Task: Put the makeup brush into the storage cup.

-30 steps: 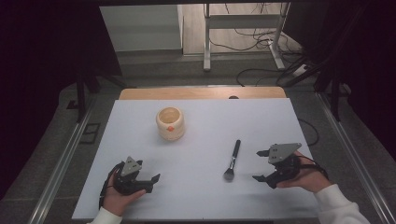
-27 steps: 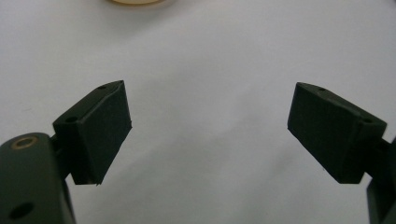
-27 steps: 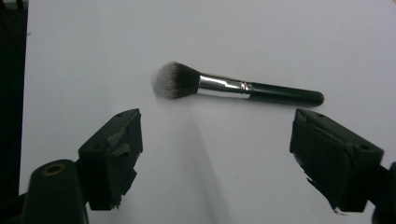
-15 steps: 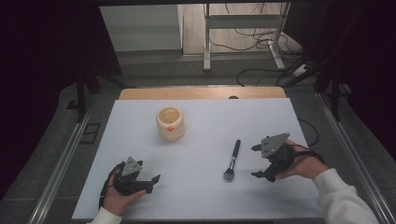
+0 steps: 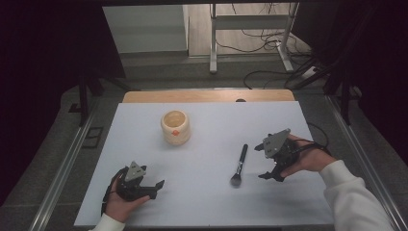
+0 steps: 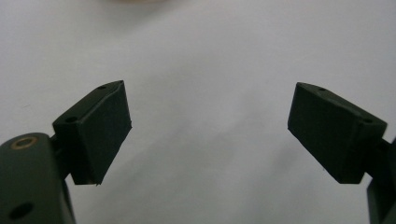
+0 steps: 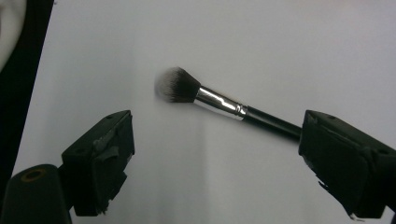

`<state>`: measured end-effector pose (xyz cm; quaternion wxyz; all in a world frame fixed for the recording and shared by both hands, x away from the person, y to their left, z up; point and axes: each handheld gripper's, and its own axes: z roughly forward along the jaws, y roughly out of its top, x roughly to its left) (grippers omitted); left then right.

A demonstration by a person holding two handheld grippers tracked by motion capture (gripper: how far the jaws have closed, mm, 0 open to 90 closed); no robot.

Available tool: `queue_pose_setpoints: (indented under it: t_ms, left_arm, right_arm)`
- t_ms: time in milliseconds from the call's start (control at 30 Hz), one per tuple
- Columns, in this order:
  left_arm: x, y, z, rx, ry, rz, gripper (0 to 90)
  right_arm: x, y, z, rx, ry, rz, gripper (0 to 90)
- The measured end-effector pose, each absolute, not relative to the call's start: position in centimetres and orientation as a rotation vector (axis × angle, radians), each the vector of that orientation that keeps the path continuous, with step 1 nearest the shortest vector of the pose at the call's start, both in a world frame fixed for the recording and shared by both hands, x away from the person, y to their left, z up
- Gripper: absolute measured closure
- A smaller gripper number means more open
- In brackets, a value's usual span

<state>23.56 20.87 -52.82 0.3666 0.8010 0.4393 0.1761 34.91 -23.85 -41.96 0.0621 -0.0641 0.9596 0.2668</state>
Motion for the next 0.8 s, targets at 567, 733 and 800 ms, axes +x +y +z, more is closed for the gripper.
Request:
queue_pose_setpoints:
  t_ms: [567,733,800]
  left_arm:
    - [23.6,20.9,-52.8,2.054,1.130,0.454,14.2]
    - [23.6,20.9,-52.8,2.054,1.130,0.452,14.2]
    - [23.6,20.9,-52.8,2.054,1.131,0.453,14.2]
  right_arm:
    - [36.6,-21.5,-42.1,-0.383,2.985,0.700,9.2]
    - [37.0,-20.7,-42.6,-0.430,2.983,0.679,9.8]
    - [37.2,-20.5,-42.9,-0.440,2.989,0.662,10.0]
